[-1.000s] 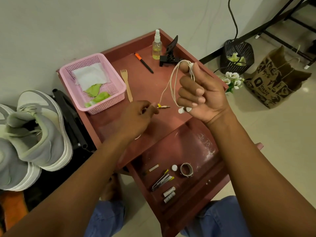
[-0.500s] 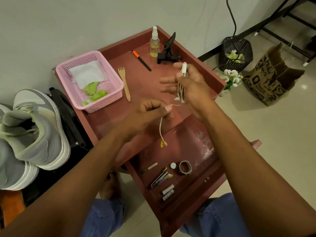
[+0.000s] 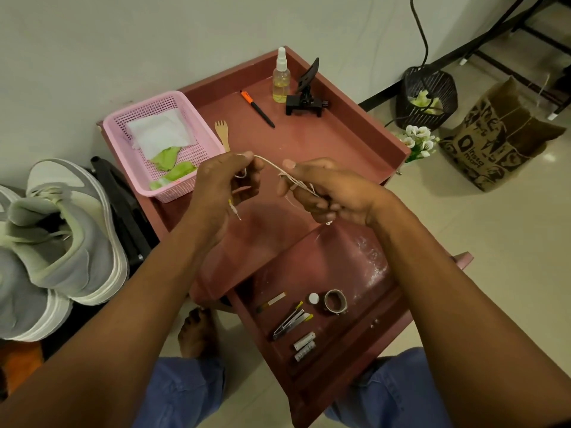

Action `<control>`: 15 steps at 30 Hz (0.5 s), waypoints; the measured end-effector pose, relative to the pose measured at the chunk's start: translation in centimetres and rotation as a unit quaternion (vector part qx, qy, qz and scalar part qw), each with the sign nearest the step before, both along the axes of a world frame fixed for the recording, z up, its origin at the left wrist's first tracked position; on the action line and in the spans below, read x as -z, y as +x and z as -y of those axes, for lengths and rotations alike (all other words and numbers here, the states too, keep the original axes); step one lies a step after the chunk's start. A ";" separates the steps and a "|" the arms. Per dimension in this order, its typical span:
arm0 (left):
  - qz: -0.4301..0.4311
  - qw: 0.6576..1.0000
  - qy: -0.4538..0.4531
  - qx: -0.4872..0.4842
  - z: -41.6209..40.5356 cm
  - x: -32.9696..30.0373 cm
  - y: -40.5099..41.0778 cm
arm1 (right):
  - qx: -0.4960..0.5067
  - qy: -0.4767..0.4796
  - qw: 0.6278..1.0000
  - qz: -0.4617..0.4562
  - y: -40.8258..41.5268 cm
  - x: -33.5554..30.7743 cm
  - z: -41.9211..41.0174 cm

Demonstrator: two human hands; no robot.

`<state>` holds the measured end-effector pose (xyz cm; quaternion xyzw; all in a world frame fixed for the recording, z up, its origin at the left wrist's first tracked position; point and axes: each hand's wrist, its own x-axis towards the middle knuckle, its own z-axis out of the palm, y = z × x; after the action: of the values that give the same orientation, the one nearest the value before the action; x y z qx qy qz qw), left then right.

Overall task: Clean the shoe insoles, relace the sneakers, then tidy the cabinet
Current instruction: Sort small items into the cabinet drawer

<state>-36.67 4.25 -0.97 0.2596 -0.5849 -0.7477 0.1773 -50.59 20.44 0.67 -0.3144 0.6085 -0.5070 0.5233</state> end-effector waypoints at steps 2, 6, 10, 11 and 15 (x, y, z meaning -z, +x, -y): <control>0.021 0.999 -0.017 -0.018 -0.2 0.1 -0.2 | -0.004 -0.032 0.997 0.065 -0.4 -0.1 -0.2; 0.057 0.998 0.029 0.000 -0.7 0.0 -0.2 | -0.011 -0.085 0.984 0.158 -0.9 -0.3 -0.3; 0.108 0.991 0.072 0.037 -0.8 0.2 -0.2 | -0.018 -0.147 0.955 0.257 -1.1 -0.8 -0.6; 0.122 0.989 0.076 0.044 -0.9 0.3 -0.2 | -0.020 -0.165 0.947 0.276 -1.1 -1.0 -0.6; 0.189 0.981 0.043 0.035 -1.5 0.8 -0.4 | -0.015 -0.228 0.914 0.335 -1.3 -1.5 -0.9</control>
<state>-37.03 5.71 -1.76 0.3826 -0.5839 -0.7155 0.0263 -51.93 21.29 2.22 -0.2462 0.2604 -0.7000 0.6177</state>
